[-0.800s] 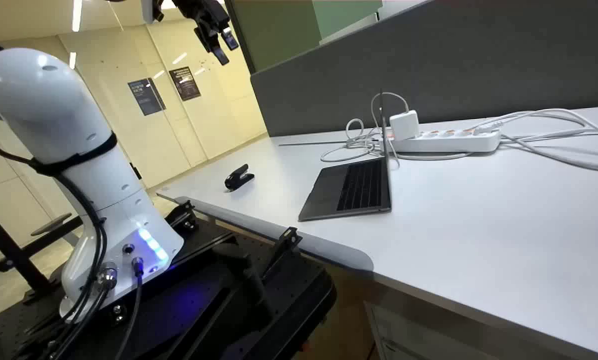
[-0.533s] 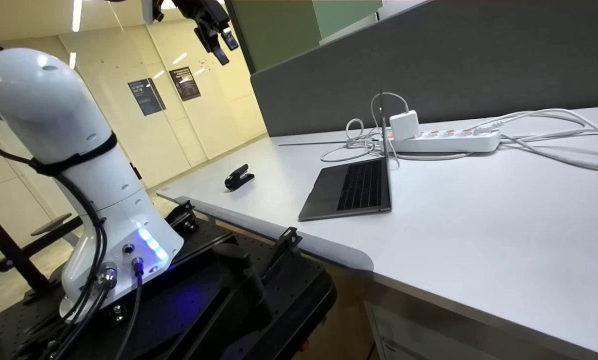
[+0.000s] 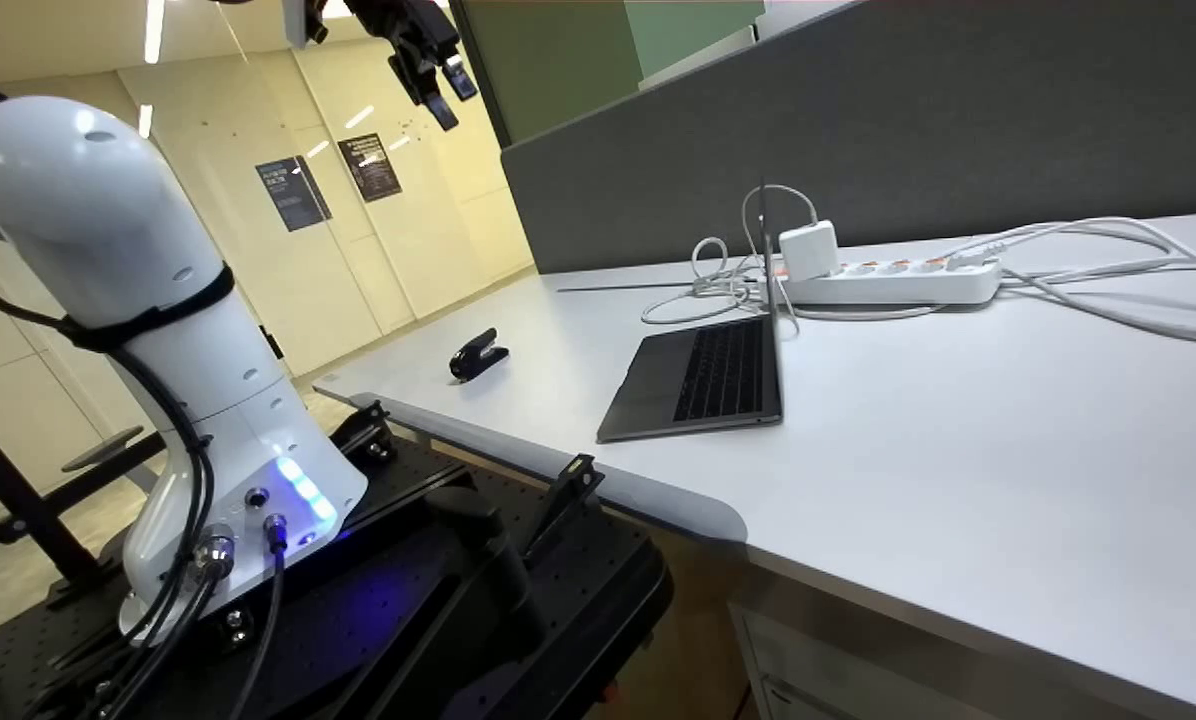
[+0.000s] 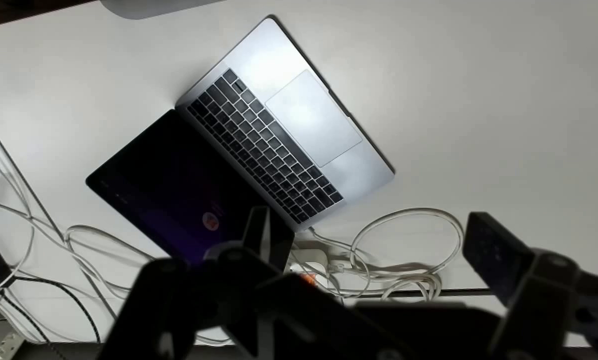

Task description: Fold the laptop

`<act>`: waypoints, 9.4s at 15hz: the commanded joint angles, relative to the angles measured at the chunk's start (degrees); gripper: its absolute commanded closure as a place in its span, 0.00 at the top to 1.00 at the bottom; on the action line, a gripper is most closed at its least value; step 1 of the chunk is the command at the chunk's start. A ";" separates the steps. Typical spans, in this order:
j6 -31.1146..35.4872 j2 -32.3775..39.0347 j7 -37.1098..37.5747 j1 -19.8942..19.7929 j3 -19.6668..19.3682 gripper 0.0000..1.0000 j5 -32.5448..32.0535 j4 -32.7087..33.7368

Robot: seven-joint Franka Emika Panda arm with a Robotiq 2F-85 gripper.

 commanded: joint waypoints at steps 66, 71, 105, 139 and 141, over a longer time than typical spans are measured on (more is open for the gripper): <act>-2.21 54.75 0.59 -15.04 -29.79 1.00 30.15 38.08; -3.58 60.73 -2.42 -15.02 -27.06 1.00 29.42 43.47; 12.98 73.14 0.09 -11.58 -17.29 1.00 28.16 48.85; 39.34 67.02 8.51 0.27 -9.88 1.00 42.86 23.99; 39.64 67.52 8.44 0.87 -9.24 1.00 42.96 23.03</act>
